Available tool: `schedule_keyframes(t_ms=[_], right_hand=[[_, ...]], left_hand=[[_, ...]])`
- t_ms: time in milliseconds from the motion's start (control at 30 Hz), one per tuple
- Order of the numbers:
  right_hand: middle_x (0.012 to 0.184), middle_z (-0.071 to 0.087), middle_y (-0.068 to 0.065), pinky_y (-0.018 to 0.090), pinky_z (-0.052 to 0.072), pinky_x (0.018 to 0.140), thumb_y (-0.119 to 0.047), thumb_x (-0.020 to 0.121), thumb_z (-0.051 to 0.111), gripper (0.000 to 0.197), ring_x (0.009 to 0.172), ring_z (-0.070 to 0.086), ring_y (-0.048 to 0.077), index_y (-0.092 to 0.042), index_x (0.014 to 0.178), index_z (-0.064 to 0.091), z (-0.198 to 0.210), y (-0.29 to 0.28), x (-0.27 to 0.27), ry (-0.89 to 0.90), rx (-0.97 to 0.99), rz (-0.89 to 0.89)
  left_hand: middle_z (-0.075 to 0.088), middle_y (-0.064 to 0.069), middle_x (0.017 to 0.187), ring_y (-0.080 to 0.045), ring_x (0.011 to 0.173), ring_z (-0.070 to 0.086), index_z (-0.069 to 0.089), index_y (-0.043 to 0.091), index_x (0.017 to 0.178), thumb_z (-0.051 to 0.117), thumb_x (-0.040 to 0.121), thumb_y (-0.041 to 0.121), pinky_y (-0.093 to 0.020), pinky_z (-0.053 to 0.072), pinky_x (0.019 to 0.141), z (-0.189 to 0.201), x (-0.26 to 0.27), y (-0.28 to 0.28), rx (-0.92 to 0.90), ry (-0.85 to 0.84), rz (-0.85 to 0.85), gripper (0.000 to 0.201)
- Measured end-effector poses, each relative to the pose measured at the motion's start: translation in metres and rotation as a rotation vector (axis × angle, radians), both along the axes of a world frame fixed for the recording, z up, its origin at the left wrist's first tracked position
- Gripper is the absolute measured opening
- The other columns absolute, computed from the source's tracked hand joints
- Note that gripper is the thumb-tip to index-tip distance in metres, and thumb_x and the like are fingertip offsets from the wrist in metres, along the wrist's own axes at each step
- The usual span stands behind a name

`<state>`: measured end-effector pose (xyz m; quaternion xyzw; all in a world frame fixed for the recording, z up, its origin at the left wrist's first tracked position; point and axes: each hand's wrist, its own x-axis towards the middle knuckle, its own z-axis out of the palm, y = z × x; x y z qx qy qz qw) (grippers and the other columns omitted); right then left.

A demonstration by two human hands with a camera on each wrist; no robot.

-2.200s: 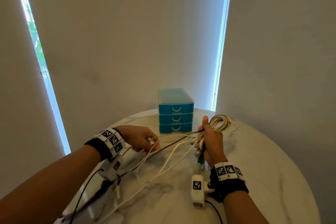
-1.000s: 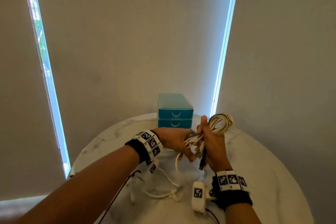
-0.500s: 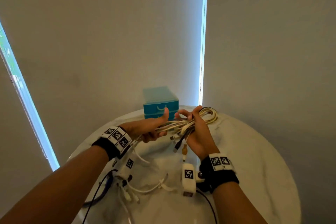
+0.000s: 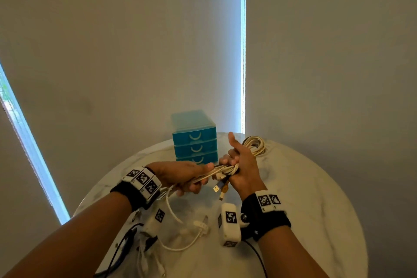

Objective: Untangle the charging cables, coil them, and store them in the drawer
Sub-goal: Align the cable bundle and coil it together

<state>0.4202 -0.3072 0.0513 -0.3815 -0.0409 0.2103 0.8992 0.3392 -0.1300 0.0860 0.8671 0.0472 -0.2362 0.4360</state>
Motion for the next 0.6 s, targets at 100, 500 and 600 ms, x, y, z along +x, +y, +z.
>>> schedule_keyframes(t_ms=[100, 500, 600], right_hand=[[0.052, 0.038, 0.002, 0.032, 0.049, 0.06, -0.032, 0.092, 0.084, 0.057, 0.053, 0.047, 0.02, -0.021, 0.058, 0.04, 0.0, -0.003, 0.001, -0.048, -0.066, -0.018], [0.071, 0.074, 0.004, 0.026, 0.052, 0.043, -0.025, 0.099, 0.079, 0.023, 0.073, 0.082, 0.019, -0.015, 0.086, 0.063, 0.018, -0.015, -0.009, -0.195, -0.316, -0.492], [0.067, 0.075, 0.002, 0.032, 0.058, 0.056, -0.029, 0.098, 0.079, 0.028, 0.072, 0.082, 0.021, -0.015, 0.081, 0.064, 0.015, -0.023, -0.004, -0.16, -0.325, -0.612]], left_hand=[[0.046, 0.003, 0.064, -0.012, 0.054, 0.045, 0.055, 0.02, 0.084, 0.045, 0.1, 0.068, -0.026, 0.057, 0.062, 0.0, -0.003, 0.008, -0.113, 0.039, 0.016, 0.051], [0.043, 0.003, 0.082, -0.007, 0.062, 0.038, 0.064, 0.023, 0.109, 0.029, 0.108, 0.068, -0.019, 0.041, 0.059, 0.011, -0.014, -0.006, 0.116, -0.07, -0.045, 0.057], [0.041, 0.005, 0.077, -0.008, 0.065, 0.038, 0.062, 0.02, 0.11, 0.038, 0.108, 0.062, -0.019, 0.042, 0.064, 0.005, -0.02, 0.006, -0.064, -0.065, -0.072, 0.048]])
